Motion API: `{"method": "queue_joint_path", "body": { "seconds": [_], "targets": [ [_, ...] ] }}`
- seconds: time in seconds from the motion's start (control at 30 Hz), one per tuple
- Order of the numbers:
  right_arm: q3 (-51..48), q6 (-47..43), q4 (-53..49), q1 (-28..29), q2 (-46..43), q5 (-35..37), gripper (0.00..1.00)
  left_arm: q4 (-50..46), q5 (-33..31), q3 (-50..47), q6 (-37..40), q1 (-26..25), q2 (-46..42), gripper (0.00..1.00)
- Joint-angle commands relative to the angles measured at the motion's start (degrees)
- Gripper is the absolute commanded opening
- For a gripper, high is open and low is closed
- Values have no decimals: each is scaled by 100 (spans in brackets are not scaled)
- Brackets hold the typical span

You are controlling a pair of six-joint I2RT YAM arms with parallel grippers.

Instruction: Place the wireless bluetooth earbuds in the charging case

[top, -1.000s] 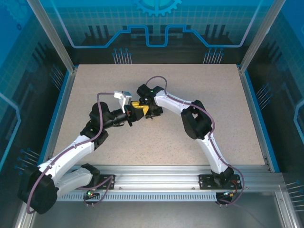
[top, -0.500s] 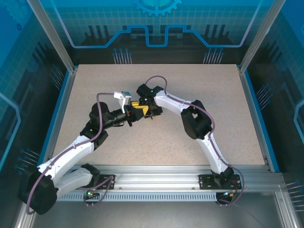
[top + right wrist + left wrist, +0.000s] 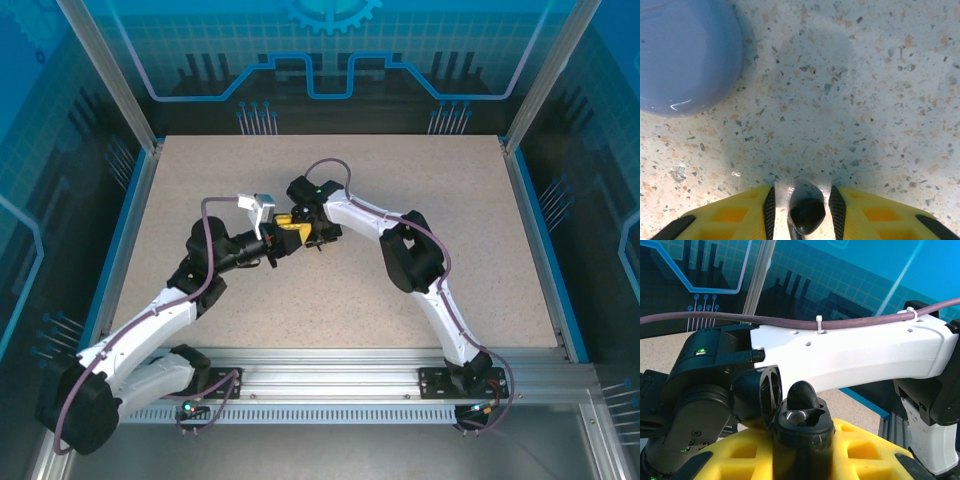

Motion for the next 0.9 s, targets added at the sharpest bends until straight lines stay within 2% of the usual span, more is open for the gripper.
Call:
{"method": "queue_joint_path", "body": {
  "seconds": [0.0,0.23,0.87],
  "targets": [
    [-4,-128,-79,44,289,258,37,39,-88,-60,144,53,-115,8],
    [-63,-244,-233,119,130,230,39,73,-100,-68,135,53,-103,8],
    [-58,-202,-515,124,-7,141,35,11,-117,-77,135,56,-221,8]
  ]
}}
